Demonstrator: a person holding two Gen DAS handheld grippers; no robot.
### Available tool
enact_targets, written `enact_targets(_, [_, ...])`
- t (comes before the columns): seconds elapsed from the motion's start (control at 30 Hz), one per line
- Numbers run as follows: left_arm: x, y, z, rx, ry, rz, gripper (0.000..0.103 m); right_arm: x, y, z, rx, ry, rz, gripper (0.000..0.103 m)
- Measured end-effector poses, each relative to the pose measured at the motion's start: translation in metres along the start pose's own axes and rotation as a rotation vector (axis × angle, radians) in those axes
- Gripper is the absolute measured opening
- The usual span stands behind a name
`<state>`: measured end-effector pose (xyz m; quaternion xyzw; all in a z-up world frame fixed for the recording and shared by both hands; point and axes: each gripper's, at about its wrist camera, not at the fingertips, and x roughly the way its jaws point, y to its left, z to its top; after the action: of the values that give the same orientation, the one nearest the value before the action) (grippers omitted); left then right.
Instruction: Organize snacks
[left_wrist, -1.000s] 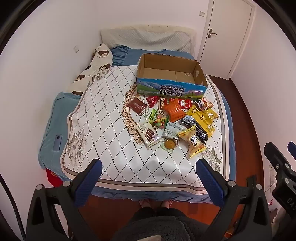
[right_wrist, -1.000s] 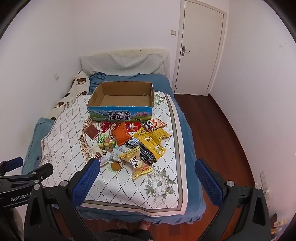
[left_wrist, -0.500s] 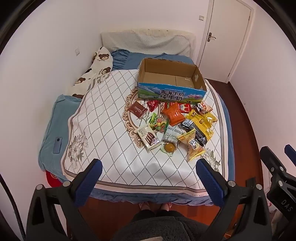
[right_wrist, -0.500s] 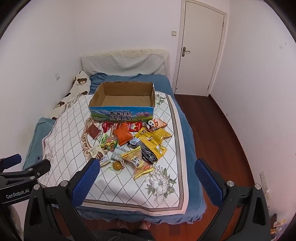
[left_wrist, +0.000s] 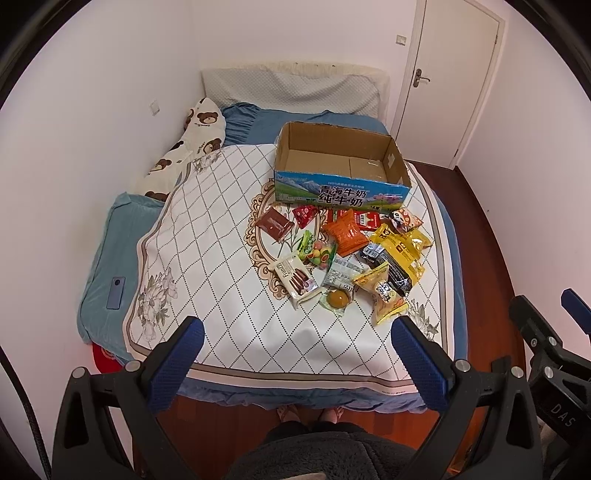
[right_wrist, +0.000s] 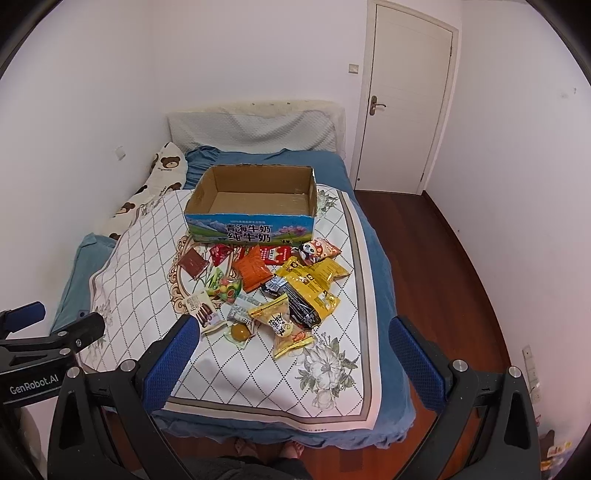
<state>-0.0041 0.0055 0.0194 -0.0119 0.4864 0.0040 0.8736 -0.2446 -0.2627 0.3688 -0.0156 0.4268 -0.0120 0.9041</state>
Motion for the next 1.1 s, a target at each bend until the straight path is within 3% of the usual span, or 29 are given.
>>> enact_targets(1.1, [-0.0084,0.0001,0.0002,-0.007,-0.021,-0.014,0.103,-0.0058,-0.0015,-0.0006,0.014,-0.004,0.002,0.103])
